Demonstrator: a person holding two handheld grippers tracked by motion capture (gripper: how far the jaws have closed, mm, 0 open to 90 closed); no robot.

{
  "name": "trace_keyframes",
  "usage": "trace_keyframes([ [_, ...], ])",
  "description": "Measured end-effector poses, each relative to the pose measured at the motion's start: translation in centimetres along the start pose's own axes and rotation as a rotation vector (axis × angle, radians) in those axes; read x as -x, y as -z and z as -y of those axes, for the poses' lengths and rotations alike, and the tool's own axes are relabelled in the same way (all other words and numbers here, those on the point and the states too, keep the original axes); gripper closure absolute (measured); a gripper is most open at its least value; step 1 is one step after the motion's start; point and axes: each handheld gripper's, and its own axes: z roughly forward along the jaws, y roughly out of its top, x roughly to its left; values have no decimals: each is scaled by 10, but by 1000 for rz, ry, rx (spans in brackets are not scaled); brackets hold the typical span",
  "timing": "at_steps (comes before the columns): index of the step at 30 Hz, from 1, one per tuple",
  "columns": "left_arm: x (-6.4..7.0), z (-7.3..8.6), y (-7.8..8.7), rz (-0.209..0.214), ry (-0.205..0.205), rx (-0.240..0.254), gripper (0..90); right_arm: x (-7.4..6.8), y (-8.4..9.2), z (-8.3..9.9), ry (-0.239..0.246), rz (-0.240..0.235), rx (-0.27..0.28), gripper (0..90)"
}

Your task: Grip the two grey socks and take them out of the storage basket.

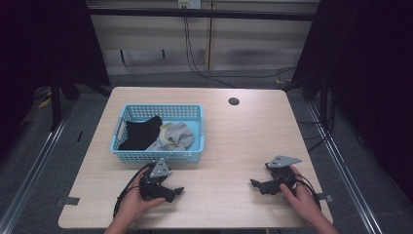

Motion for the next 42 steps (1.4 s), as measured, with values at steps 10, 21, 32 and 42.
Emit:
trace_keyframes([
  [10, -4, -8, 12, 16, 19, -132, 211, 0, 1, 0, -1, 2, -3, 107],
  [21, -17, -31, 44, 29, 25, -323, 229, 0, 1, 1, 0, -2, -2, 107],
  [32, -23, -49, 56, 88, 53, -428, 229, 0, 1, 1, -1, -2, -3, 107],
  [42, -38, -79, 72, 74, 110, -434, 232, 0, 1, 1, -1, -2, -3, 107],
])
